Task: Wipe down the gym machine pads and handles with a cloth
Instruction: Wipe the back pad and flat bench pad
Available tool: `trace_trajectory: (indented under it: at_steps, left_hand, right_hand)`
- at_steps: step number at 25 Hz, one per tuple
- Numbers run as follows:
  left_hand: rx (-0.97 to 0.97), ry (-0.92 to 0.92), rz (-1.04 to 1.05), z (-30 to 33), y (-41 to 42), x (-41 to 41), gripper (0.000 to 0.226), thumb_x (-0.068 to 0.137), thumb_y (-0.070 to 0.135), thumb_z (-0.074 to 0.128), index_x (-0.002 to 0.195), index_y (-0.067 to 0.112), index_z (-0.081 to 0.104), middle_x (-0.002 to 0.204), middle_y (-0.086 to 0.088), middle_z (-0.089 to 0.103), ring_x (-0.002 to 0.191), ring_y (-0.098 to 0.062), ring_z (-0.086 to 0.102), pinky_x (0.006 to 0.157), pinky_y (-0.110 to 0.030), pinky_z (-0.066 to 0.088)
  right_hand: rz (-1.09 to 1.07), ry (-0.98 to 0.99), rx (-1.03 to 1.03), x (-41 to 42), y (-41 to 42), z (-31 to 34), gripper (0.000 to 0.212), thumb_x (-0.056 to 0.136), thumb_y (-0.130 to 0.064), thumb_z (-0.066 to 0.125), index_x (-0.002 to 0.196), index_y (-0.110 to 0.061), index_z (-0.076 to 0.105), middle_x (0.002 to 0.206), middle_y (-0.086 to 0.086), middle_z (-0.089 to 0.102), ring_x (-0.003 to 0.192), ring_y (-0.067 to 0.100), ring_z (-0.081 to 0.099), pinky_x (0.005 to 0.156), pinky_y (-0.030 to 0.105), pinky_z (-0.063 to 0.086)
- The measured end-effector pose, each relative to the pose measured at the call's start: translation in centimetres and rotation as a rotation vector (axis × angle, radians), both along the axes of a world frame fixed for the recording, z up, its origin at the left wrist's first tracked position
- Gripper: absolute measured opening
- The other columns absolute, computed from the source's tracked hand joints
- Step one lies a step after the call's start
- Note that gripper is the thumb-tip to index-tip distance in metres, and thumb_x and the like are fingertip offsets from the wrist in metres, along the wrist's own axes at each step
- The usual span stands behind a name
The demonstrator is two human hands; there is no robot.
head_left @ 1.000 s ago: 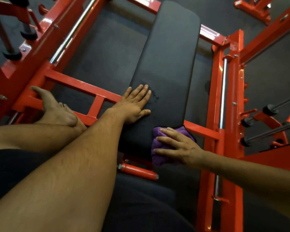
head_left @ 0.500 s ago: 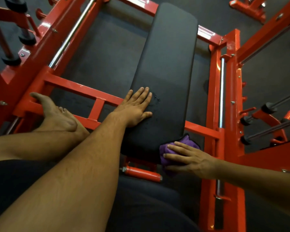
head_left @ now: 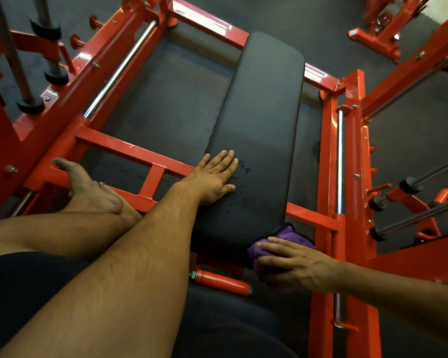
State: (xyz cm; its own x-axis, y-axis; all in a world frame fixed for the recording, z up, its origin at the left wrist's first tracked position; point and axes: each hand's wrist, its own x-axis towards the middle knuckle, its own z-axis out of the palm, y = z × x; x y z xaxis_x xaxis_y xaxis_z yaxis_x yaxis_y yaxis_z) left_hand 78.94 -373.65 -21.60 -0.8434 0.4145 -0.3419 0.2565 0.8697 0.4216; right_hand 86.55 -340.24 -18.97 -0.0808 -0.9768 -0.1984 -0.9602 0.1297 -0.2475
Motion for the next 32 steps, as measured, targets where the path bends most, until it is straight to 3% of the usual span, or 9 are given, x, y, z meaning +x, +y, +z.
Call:
trace_trajectory:
  at_steps: [3, 8, 12, 14, 18, 22, 24, 26, 32]
  left_hand:
    - [0.106, 0.018, 0.071, 0.7, -0.9, -0.3, 0.072, 0.111, 0.033, 0.04, 0.164, 0.019, -0.006, 0.171, -0.001, -0.019, 0.158, -0.016, -0.014, 0.129, -0.037, -0.006]
    - [0.133, 0.088, 0.322, -1.0, -1.1, 0.7, 0.074, 0.11, 0.038, 0.039, 0.165, 0.012, -0.003, 0.171, -0.007, -0.018, 0.159, -0.02, -0.012, 0.129, -0.04, 0.0]
    - [0.062, 0.153, 0.274, -1.6, -1.2, 2.7, 0.075, 0.107, 0.055, 0.02, 0.164, 0.015, -0.008, 0.168, -0.001, -0.024, 0.156, -0.014, -0.02, 0.126, -0.029, -0.011]
    - [0.083, 0.17, 0.305, -2.0, -1.4, 4.6, 0.08, 0.097, 0.061, 0.008, 0.163, 0.018, -0.008, 0.167, 0.003, -0.023, 0.154, -0.01, -0.022, 0.124, -0.027, -0.011]
    - [0.04, 0.264, 0.265, -3.3, -1.7, 8.2, 0.073, 0.103, 0.051, 0.027, 0.163, 0.01, 0.022, 0.172, -0.007, 0.01, 0.158, -0.019, 0.012, 0.127, -0.037, 0.017]
    - [-0.059, 0.369, 0.025, -2.1, -3.2, 11.3, 0.064, 0.1, 0.043, 0.034, 0.155, 0.011, 0.042, 0.164, -0.009, 0.034, 0.15, -0.02, 0.033, 0.124, -0.037, 0.027]
    - [-0.064, 0.322, -0.108, -0.7, -3.4, 12.1, 0.062, 0.105, 0.036, 0.032, 0.161, 0.014, 0.021, 0.169, -0.006, 0.01, 0.155, -0.017, 0.01, 0.124, -0.036, 0.005]
    - [-0.049, 0.202, -0.212, 0.0, -3.3, 12.6, 0.063, 0.111, 0.03, 0.028, 0.162, 0.019, -0.007, 0.164, 0.002, -0.025, 0.15, -0.013, -0.022, 0.119, -0.03, -0.019]
    - [-0.007, 0.108, -0.243, -1.2, -3.3, 11.9, 0.068, 0.112, 0.026, 0.034, 0.163, 0.022, -0.012, 0.162, 0.007, -0.029, 0.15, -0.009, -0.027, 0.128, -0.032, -0.009]
  right_hand:
    - [-0.343, 0.031, -0.2, -3.5, -2.3, 2.5, 0.038, 0.1, -0.017, 0.048, 0.134, -0.015, 0.064, 0.156, 0.014, 0.037, 0.15, 0.036, 0.026, 0.123, 0.041, 0.023]
    - [-1.045, 0.064, -0.403, -14.9, -7.8, 1.3, 0.057, 0.089, -0.001, 0.058, 0.141, -0.022, 0.057, 0.153, 0.01, 0.037, 0.142, 0.03, 0.038, 0.115, 0.043, 0.038]
    - [-1.026, 0.146, -0.346, -19.0, -11.6, -2.4, 0.046, 0.095, -0.029, 0.047, 0.14, -0.022, 0.055, 0.14, 0.007, 0.05, 0.13, 0.03, 0.049, 0.112, 0.049, 0.04]
    - [-0.99, 0.18, -0.371, -19.6, -12.0, -3.0, 0.041, 0.098, -0.031, 0.048, 0.136, -0.02, 0.056, 0.134, 0.006, 0.053, 0.126, 0.028, 0.05, 0.11, 0.046, 0.041]
    - [-0.957, 0.204, -0.401, -20.5, -11.3, -2.9, 0.035, 0.099, -0.026, 0.055, 0.133, -0.02, 0.058, 0.135, 0.005, 0.051, 0.127, 0.027, 0.048, 0.108, 0.041, 0.042]
    - [-1.027, 0.291, -0.311, -20.2, -12.1, -3.0, 0.037, 0.096, -0.033, 0.052, 0.133, -0.025, 0.056, 0.139, 0.008, 0.043, 0.136, 0.035, 0.038, 0.114, 0.055, 0.034]
    - [-1.136, 0.354, -0.24, -20.0, -12.1, -2.7, 0.04, 0.095, -0.039, 0.052, 0.134, -0.029, 0.052, 0.138, 0.011, 0.041, 0.135, 0.037, 0.036, 0.117, 0.057, 0.027]
    - [-1.216, 0.34, -0.224, -19.2, -12.9, -2.5, 0.038, 0.096, -0.037, 0.052, 0.133, -0.028, 0.05, 0.134, 0.012, 0.043, 0.125, 0.036, 0.042, 0.107, 0.051, 0.037]
    - [-1.137, 0.251, -0.298, -18.0, -15.4, -3.0, 0.032, 0.096, -0.021, 0.046, 0.127, -0.019, 0.056, 0.13, 0.014, 0.051, 0.118, 0.039, 0.051, 0.1, 0.049, 0.044]
